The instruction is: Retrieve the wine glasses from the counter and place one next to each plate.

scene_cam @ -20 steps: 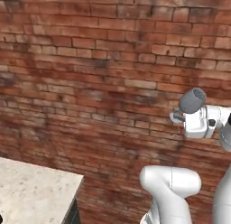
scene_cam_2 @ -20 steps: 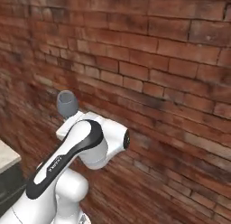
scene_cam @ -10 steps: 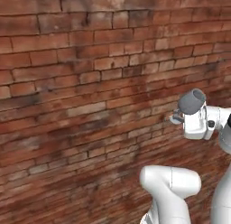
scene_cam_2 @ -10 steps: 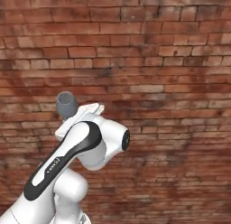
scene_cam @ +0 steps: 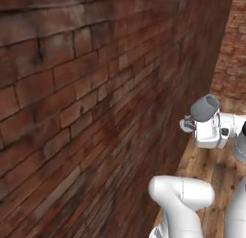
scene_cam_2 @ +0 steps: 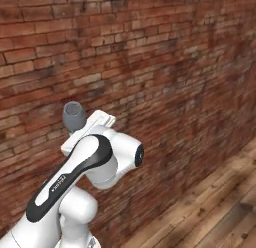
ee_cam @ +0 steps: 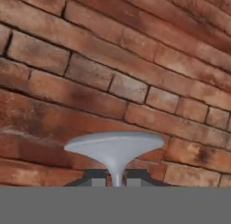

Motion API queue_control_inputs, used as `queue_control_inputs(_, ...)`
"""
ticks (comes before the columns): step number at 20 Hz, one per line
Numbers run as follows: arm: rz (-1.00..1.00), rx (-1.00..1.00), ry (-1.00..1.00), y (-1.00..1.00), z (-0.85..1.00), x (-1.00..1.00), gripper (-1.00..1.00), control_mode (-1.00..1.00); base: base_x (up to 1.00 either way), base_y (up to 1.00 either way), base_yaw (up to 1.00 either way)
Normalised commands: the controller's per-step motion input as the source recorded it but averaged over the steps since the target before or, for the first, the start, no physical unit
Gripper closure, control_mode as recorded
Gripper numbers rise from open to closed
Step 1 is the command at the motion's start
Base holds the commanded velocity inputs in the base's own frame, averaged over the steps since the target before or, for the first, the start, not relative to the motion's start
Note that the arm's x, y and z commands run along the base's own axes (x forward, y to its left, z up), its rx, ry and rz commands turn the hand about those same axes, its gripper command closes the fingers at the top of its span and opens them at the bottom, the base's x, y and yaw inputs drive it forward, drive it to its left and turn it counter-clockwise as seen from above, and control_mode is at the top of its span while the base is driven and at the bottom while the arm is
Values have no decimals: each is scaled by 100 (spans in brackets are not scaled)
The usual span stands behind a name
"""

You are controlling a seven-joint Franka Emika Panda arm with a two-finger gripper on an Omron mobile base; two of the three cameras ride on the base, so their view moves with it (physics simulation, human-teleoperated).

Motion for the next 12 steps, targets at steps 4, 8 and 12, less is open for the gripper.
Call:
queue_control_inputs(4, 0, 0, 0, 0, 0, 0, 100, 100, 0, 0, -100)
queue_control_inputs(8, 0, 0, 0, 0, 0, 0, 100, 100, 0, 0, -100)
queue_control_inputs(12, 0, 0, 0, 0, 0, 0, 100, 100, 80, 58, -59)
